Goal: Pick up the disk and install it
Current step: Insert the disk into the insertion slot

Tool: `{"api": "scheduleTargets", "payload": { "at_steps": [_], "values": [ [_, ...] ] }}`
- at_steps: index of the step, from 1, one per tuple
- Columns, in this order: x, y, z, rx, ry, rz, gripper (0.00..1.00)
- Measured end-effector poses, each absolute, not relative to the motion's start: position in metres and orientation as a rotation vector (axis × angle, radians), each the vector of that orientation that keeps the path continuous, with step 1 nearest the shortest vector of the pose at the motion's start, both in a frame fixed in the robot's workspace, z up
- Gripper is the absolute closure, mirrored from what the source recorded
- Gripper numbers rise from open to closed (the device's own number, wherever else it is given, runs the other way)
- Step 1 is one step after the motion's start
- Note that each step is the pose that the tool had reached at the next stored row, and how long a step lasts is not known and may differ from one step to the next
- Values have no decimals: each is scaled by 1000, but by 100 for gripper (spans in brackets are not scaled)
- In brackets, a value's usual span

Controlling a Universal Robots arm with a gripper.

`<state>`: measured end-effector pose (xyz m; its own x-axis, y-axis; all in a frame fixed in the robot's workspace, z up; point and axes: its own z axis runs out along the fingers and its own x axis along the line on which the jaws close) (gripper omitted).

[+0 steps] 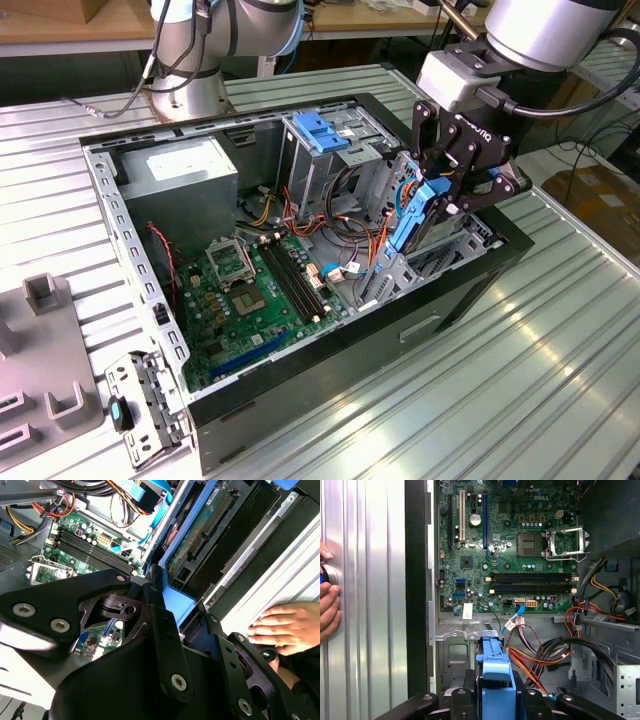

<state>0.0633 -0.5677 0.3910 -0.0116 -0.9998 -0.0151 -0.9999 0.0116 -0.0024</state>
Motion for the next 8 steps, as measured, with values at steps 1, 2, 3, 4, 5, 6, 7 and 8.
{"api": "scheduleTargets", "payload": {
  "at_steps": [1,2,3,4,5,6,7,8],
  "values": [
    [63,-568,391,-2200,2225,14,63],
    [63,-568,391,-2200,2225,14,63],
    [63,-568,390,-2200,2225,14,63],
    [63,-568,389,-2200,2225,14,63],
    [63,-568,388,-2200,2225,14,63],
    [63,-568,387,-2200,2225,14,63],
    [63,-568,386,-2200,2225,14,63],
    [63,-568,385,-2199,2225,14,63]
  ]
}}
